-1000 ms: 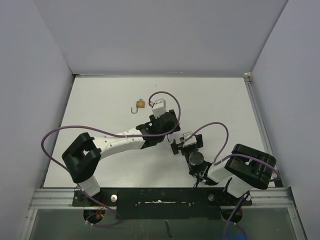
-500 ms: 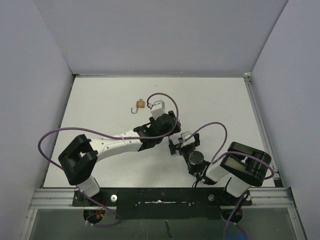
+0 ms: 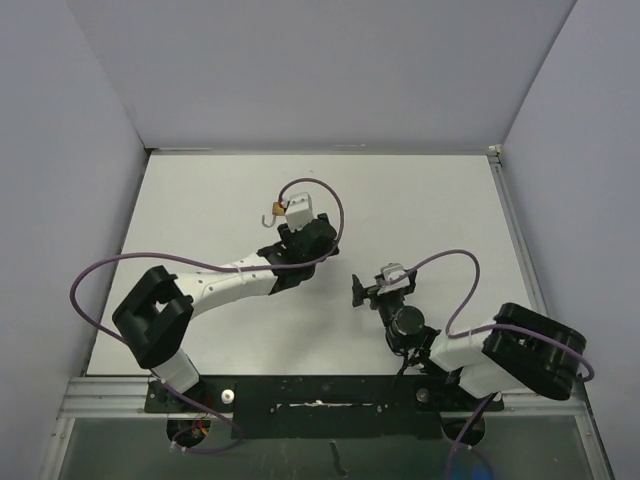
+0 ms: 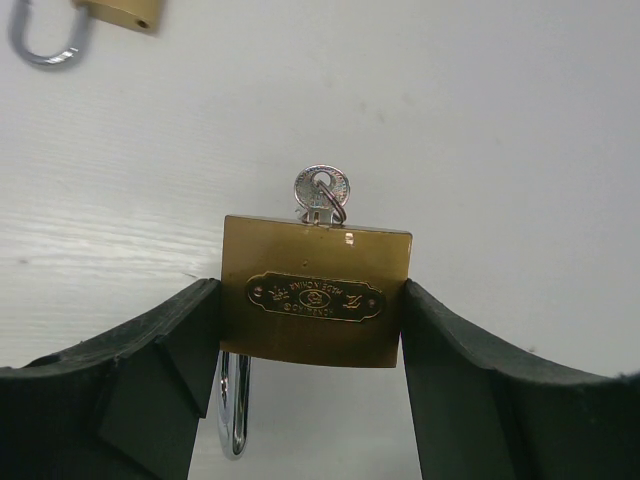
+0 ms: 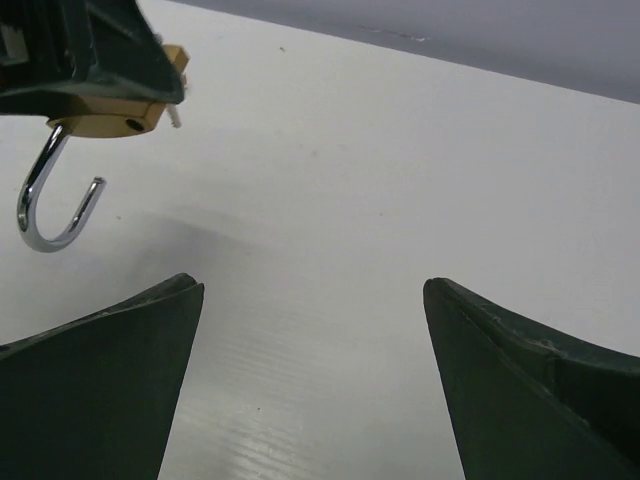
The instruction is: Unlock with the key
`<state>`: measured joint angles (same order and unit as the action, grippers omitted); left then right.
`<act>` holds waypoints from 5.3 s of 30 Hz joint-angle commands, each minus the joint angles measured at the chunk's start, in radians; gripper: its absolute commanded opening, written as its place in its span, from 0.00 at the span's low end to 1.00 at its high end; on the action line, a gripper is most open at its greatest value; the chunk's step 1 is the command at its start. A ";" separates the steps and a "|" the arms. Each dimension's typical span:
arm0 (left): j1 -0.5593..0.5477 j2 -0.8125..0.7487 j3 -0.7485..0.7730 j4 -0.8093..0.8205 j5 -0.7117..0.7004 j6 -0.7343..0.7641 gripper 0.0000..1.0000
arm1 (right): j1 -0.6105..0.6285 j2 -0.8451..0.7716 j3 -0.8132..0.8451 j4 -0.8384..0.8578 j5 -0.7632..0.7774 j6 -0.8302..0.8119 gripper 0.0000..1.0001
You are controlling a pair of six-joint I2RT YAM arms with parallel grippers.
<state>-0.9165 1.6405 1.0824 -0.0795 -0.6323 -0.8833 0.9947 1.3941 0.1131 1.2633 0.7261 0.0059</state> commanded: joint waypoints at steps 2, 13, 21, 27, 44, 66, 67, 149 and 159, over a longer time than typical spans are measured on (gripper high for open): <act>0.046 -0.051 0.033 -0.057 -0.215 0.155 0.00 | -0.002 -0.208 -0.022 -0.134 0.067 0.020 0.97; 0.171 -0.128 -0.090 -0.085 -0.100 0.352 0.00 | -0.010 -0.484 -0.039 -0.342 0.067 -0.015 0.97; 0.222 -0.124 -0.153 -0.036 -0.103 0.430 0.00 | -0.010 -0.495 -0.045 -0.351 0.063 -0.003 0.98; 0.230 -0.084 -0.157 0.030 -0.019 0.427 0.00 | -0.009 -0.475 -0.045 -0.338 0.062 0.006 0.98; 0.231 0.040 -0.137 0.124 0.072 0.357 0.00 | -0.010 -0.516 -0.054 -0.378 0.065 0.019 0.98; 0.281 0.134 -0.087 0.120 0.181 0.344 0.41 | -0.009 -0.522 -0.042 -0.395 0.055 0.020 0.98; 0.283 0.136 -0.080 0.107 0.170 0.339 0.56 | -0.009 -0.518 -0.040 -0.395 0.055 0.020 0.98; 0.341 -1.098 -0.746 0.323 -0.039 0.360 0.98 | -0.166 -0.592 0.280 -1.388 0.280 0.904 0.98; 0.342 -1.164 -0.768 0.309 -0.050 0.371 0.98 | -0.163 -0.230 0.568 -1.987 0.454 1.477 0.98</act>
<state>-0.5797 0.4927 0.3164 0.1791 -0.6659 -0.5308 0.8318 1.0405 0.5674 -0.4374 1.0504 1.1725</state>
